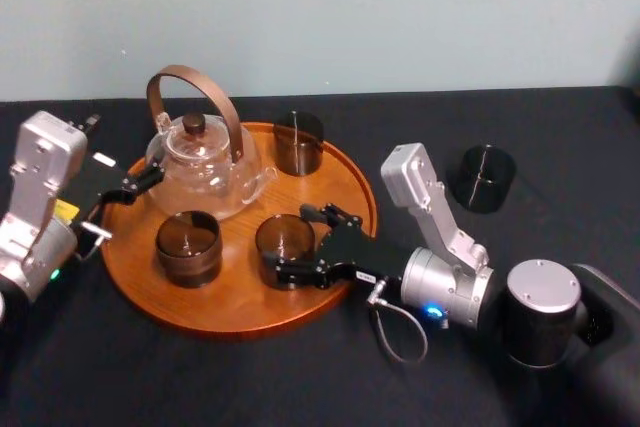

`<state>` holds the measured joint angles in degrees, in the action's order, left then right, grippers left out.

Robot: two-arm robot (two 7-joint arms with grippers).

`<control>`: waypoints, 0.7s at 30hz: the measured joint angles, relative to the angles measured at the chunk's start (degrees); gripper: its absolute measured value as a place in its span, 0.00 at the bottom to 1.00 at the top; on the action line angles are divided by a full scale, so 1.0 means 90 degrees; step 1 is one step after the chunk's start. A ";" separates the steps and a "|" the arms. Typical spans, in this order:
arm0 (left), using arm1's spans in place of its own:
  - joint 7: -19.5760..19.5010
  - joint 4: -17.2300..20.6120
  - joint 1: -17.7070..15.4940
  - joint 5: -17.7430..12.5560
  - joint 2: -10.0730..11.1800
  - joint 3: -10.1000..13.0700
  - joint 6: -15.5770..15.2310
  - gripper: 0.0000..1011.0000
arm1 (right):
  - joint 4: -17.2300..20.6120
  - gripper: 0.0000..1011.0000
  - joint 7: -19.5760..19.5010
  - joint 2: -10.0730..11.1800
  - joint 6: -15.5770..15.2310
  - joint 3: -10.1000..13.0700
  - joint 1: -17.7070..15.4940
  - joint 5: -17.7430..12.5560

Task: Pick up the glass from the table and place it on the tray.

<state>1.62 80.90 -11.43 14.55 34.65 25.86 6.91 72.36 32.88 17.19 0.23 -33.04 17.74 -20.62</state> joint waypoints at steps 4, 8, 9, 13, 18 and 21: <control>0.0000 0.0000 0.0000 0.0000 0.0000 0.0000 0.0000 0.99 | 0.0284 0.99 -0.0102 0.0110 -0.0018 0.0045 -0.0123 0.0000; 0.0000 0.0000 0.0000 0.0000 0.0000 0.0000 0.0000 0.99 | 0.0691 0.99 -0.0234 0.0273 -0.0038 0.0129 -0.0311 0.0008; 0.0000 0.0000 0.0000 0.0000 0.0000 0.0000 0.0000 0.99 | 0.0772 0.99 -0.0260 0.0307 -0.0040 0.0148 -0.0354 0.0009; 0.0000 0.0000 0.0000 0.0000 0.0000 0.0000 0.0000 0.99 | 0.1172 0.99 -0.0387 0.0464 -0.0047 0.0255 -0.0564 0.0011; 0.0000 0.0000 0.0000 0.0000 0.0000 0.0000 0.0000 0.99 | 0.1676 0.99 -0.0533 0.0706 -0.0050 0.0454 -0.0932 -0.0032; 0.0000 0.0000 0.0000 0.0000 0.0000 0.0000 0.0000 0.99 | 0.1874 0.99 -0.0604 0.0844 -0.0061 0.0569 -0.1143 -0.0069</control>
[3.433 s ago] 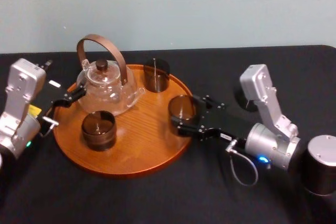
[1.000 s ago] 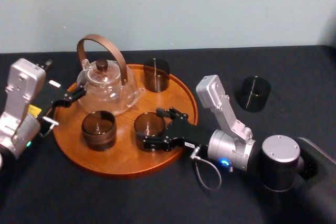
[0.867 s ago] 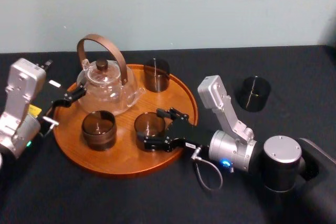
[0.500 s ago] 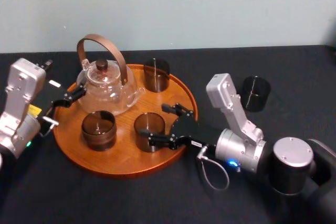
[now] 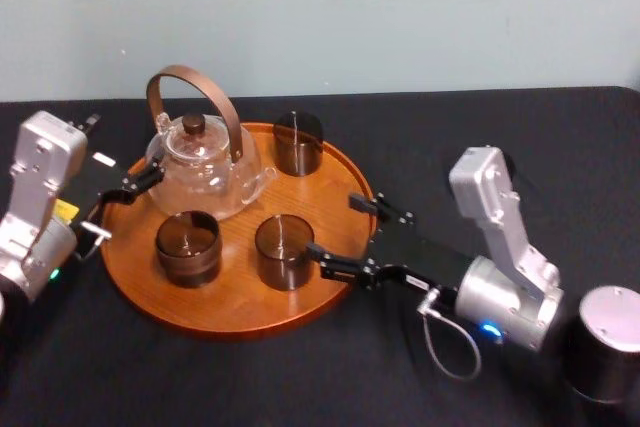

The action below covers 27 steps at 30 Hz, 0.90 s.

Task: Pick up the glass from the table and place it on the tray.

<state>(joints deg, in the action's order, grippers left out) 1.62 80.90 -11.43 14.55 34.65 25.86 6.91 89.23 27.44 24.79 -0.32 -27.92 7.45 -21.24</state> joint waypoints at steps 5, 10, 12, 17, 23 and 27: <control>0.0000 0.0000 0.0000 0.0000 0.0000 0.0000 0.0000 0.99 | 0.0193 0.99 -0.0095 0.0205 0.0016 0.0244 -0.0360 -0.0103; 0.0000 0.0000 0.0000 0.0000 0.0000 0.0000 0.0000 0.99 | 0.0245 0.99 -0.0170 0.0336 0.0089 0.0482 -0.0671 -0.0224; 0.0000 0.0000 0.0000 0.0000 0.0000 0.0000 0.0000 0.99 | 0.0246 0.99 -0.0201 0.0385 0.0132 0.0605 -0.0813 -0.0288; 0.0000 0.0000 0.0000 0.0000 0.0000 0.0000 0.0000 0.99 | 0.0237 0.99 -0.0292 0.0463 0.0242 0.0907 -0.1112 -0.0426; 0.0000 0.0000 0.0000 0.0000 0.0000 0.0000 0.0000 0.99 | 0.0141 0.99 -0.0450 0.0476 0.0348 0.1241 -0.1296 -0.0489; 0.0000 0.0000 0.0000 0.0000 0.0000 0.0000 0.0000 0.99 | 0.0049 0.99 -0.0577 0.0456 0.0381 0.1467 -0.1328 -0.0491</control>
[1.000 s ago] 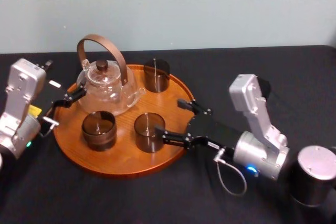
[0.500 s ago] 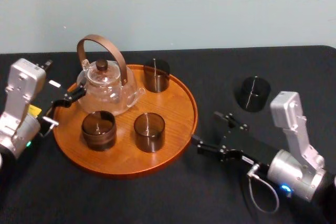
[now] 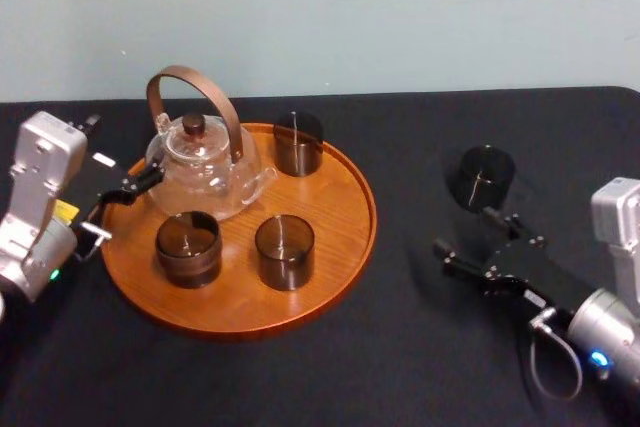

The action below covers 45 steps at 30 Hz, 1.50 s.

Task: Pick up the glass from the table and place it on the tray.

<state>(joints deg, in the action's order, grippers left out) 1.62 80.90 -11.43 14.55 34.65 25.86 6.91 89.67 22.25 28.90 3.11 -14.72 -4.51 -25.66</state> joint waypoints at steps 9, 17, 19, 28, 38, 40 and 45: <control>0.0000 0.0000 0.0000 0.0000 0.0000 0.0000 0.0000 0.99 | -0.0246 0.99 -0.0207 -0.0092 -0.0032 0.0413 0.0069 0.0043; 0.0000 0.0000 0.0000 0.0000 0.0000 0.0000 0.0000 0.99 | -0.0578 0.99 -0.0225 -0.0205 -0.0204 0.0542 0.0374 0.0111; 0.0000 0.0000 0.0000 0.0000 0.0000 0.0000 0.0000 0.99 | -0.0699 0.99 -0.0168 -0.0240 -0.0287 0.0548 0.0506 0.0099; 0.0000 0.0000 0.0000 0.0000 0.0000 0.0000 0.0000 0.99 | -0.1100 0.99 -0.0057 -0.0312 -0.0543 0.0517 0.0960 0.0043; 0.0000 0.0000 0.0000 0.0000 0.0000 0.0000 0.0000 0.99 | -0.1436 0.99 -0.0033 -0.0375 -0.0603 0.0490 0.1229 0.0039; 0.0000 0.0000 0.0000 0.0000 0.0000 0.0000 0.0000 0.99 | -0.1505 0.99 -0.0025 -0.0384 -0.0612 0.0480 0.1279 0.0038; 0.0000 0.0000 0.0000 0.0000 0.0000 0.0000 0.0000 0.99 | -0.1665 0.99 0.0007 -0.0409 -0.0640 0.0438 0.1419 0.0043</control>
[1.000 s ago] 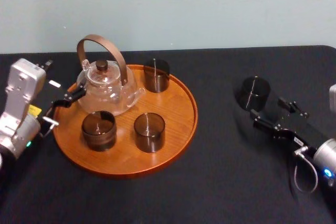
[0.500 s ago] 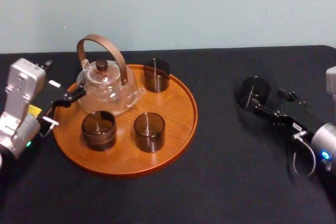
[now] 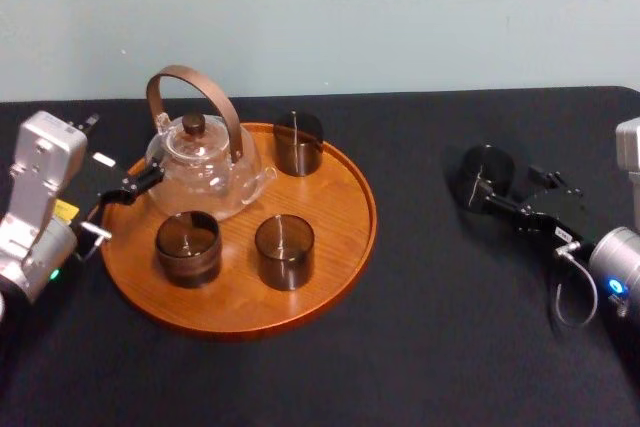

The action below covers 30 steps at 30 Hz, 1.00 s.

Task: Pick up the glass from the table and place it on the tray.

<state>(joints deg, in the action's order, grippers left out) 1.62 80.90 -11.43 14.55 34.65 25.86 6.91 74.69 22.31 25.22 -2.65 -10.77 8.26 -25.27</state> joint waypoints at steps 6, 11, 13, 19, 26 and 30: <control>0.0000 0.0000 0.0000 0.0000 0.0000 0.0000 0.0000 0.99 | -0.0274 0.99 0.0036 -0.0054 -0.0052 -0.0065 0.0239 0.0026; 0.0000 0.0000 0.0000 0.0000 0.0000 0.0000 0.0000 0.99 | -0.0448 0.99 0.0055 -0.0083 -0.0082 -0.0101 0.0385 0.0048; 0.0000 0.0000 0.0000 0.0000 0.0000 0.0000 0.0000 0.99 | -0.0513 0.99 0.0061 -0.0095 -0.0090 -0.0126 0.0452 0.0073; 0.0000 0.0000 0.0000 0.0000 0.0000 0.0000 0.0000 0.99 | -0.0661 0.99 0.0088 -0.0122 -0.0104 -0.0180 0.0591 0.0125; 0.0000 0.0000 0.0000 0.0000 0.0000 0.0000 0.0000 0.99 | -0.0863 0.99 0.0136 -0.0174 -0.0144 -0.0274 0.0810 0.0204; 0.0000 0.0000 0.0000 0.0000 0.0000 0.0000 0.0000 0.99 | -0.0975 0.99 0.0173 -0.0203 -0.0158 -0.0319 0.0918 0.0232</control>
<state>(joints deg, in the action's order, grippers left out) 1.62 80.90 -11.43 14.55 34.65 25.86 6.91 65.91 23.87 23.39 -4.07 -13.65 16.52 -23.17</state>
